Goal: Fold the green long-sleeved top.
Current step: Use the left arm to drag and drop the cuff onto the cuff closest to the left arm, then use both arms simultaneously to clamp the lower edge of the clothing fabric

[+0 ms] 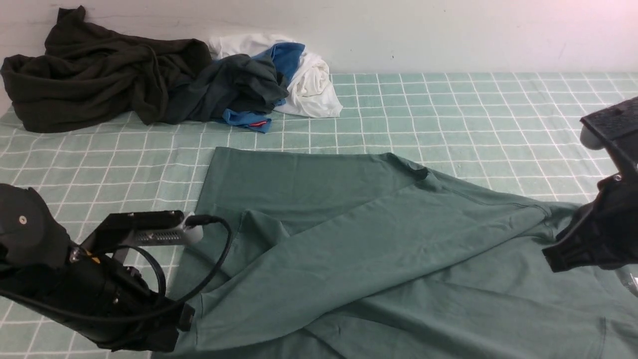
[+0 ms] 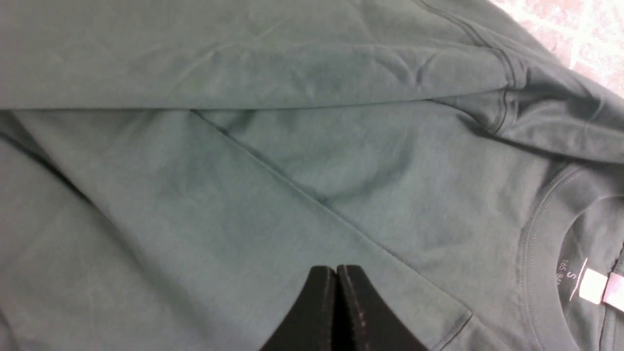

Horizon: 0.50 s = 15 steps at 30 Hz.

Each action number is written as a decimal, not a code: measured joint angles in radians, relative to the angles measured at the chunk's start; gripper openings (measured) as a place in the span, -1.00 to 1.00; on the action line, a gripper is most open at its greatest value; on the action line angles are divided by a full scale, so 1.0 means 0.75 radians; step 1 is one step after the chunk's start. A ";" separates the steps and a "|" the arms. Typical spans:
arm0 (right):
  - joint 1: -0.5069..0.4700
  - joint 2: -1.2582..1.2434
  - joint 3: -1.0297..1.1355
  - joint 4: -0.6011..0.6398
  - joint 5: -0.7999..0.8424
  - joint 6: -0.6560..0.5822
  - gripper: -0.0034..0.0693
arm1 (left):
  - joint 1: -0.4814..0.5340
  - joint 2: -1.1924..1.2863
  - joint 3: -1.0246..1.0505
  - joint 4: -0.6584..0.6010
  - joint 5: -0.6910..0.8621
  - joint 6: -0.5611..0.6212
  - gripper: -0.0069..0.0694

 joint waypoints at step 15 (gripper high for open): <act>0.312 -0.095 0.000 0.030 0.309 -0.048 -0.94 | -0.323 -0.115 -0.007 0.184 0.249 0.184 0.32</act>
